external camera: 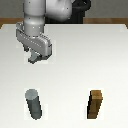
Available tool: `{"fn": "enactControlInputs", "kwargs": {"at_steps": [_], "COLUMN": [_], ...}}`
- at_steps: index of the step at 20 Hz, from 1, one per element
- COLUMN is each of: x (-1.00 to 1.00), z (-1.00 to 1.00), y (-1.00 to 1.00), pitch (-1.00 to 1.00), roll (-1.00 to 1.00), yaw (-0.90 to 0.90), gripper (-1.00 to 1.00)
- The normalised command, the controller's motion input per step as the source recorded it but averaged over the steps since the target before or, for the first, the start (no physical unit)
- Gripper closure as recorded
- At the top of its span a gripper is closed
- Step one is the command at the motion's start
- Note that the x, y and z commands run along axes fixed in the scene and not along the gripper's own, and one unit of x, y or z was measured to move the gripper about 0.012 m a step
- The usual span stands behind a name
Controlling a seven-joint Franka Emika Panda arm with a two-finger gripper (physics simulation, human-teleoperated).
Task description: Put the loop with the handle onto the peg.
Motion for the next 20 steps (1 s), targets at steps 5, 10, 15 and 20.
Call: {"fn": "enactControlInputs", "kwargs": {"at_steps": [5,10,15,20], "x": [0.00,0.00,0.00,0.00], "z": [-0.40,-0.40,0.00,0.40], "y": [0.00,0.00,0.00,0.00], "pitch": [0.00,0.00,0.00,0.00], "roll": [0.00,0.00,0.00,0.00], "yaw": [0.00,0.00,0.00,0.00], "gripper": [-1.00,1.00,1.00,1.00]}}
